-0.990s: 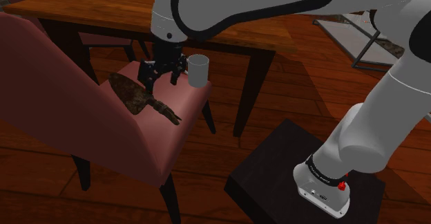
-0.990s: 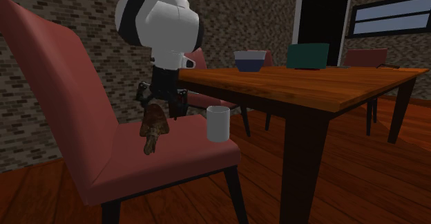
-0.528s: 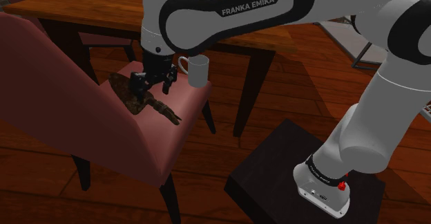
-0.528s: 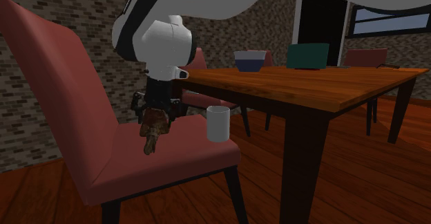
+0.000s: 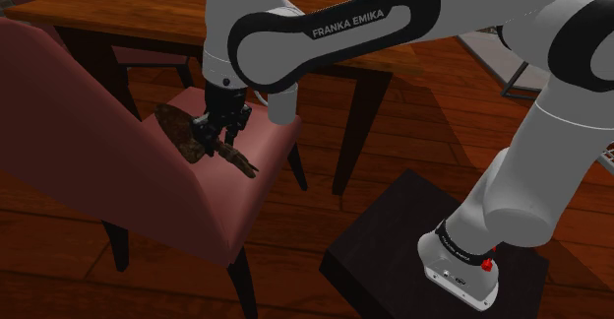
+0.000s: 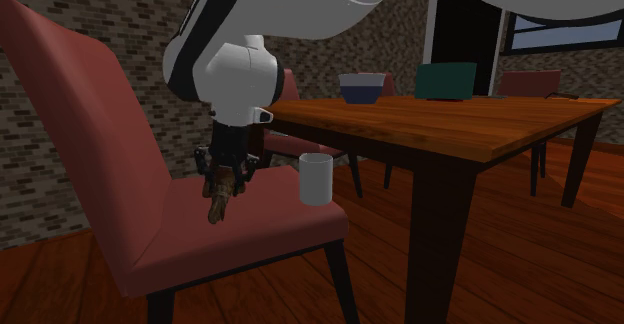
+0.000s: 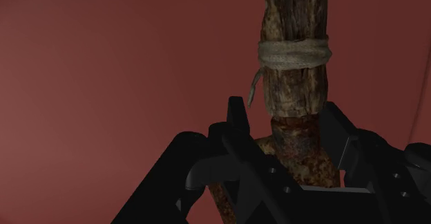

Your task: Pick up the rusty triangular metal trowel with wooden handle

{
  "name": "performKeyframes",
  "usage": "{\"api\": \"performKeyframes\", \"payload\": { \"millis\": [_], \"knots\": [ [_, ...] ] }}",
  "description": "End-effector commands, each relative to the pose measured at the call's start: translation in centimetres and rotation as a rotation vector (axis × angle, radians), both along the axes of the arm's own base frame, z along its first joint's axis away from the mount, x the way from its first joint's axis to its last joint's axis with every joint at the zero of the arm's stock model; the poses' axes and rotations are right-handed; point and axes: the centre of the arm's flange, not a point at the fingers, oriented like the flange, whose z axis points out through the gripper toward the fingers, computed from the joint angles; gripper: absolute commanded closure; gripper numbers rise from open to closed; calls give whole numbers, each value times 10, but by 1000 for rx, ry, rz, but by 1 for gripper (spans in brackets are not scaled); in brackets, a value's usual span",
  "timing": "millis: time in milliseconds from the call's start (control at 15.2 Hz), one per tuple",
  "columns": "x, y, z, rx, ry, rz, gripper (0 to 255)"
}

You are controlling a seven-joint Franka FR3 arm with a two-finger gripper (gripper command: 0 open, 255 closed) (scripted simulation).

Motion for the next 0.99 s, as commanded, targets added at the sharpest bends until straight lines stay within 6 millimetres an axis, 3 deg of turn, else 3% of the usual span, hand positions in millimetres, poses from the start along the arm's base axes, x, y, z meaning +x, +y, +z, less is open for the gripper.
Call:
{"api": "performKeyframes", "payload": {
  "millis": [0, 330, 924],
  "knots": [
    [0, 0, 0, 0, 0, 0, 255],
    [0, 0, 0, 0, 0, 0, 255],
    [0, 0, 48, 0, 0, 0, 255]
  ]
}}
